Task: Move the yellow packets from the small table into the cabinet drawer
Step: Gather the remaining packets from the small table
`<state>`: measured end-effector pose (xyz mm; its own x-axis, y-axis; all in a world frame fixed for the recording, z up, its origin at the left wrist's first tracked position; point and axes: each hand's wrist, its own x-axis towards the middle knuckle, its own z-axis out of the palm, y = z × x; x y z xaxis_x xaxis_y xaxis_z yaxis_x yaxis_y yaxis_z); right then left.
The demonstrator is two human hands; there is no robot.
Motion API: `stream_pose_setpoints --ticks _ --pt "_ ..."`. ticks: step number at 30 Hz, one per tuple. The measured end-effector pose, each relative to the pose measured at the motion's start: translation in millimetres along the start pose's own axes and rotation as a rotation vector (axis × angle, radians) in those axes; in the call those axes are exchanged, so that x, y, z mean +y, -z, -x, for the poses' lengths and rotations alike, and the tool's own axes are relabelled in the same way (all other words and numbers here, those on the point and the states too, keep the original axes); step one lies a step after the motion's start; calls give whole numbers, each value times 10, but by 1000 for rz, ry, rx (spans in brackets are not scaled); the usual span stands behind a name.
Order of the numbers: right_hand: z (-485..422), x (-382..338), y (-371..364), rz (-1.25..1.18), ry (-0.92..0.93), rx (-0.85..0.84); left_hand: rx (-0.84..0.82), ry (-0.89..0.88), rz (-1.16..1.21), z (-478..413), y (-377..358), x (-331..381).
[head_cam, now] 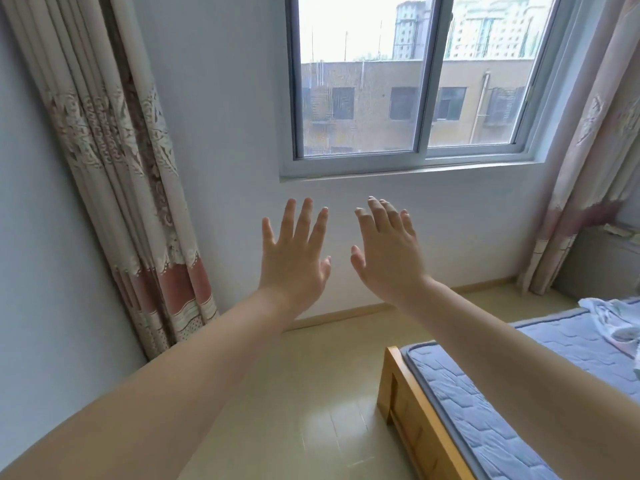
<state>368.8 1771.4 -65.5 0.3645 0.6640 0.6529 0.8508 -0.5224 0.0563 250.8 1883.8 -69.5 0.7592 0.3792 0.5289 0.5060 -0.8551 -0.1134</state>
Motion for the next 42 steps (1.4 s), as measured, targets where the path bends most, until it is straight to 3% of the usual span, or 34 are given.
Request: stream_pose_setpoints --ticks 8,14,19,25,32,42 --pt "-1869 387 -1454 105 -125 15 1 -132 79 -2152 -1278 -765" --pt "-2770 1085 -2240 187 -240 -29 -44 -239 195 -3617 -2097 -749" --pt "-3292 1997 -2909 270 -339 -14 -43 -358 275 -4755 -2840 -302" --pt "-4136 3335 -3531 427 -444 -35 72 -521 292 -6435 -3493 357" --pt "-4902 4587 -4131 527 -564 -46 69 -605 405 -7893 -4223 1062" --pt "-5619 6552 -4896 737 -751 -51 121 -842 537 -9760 -5343 2614"
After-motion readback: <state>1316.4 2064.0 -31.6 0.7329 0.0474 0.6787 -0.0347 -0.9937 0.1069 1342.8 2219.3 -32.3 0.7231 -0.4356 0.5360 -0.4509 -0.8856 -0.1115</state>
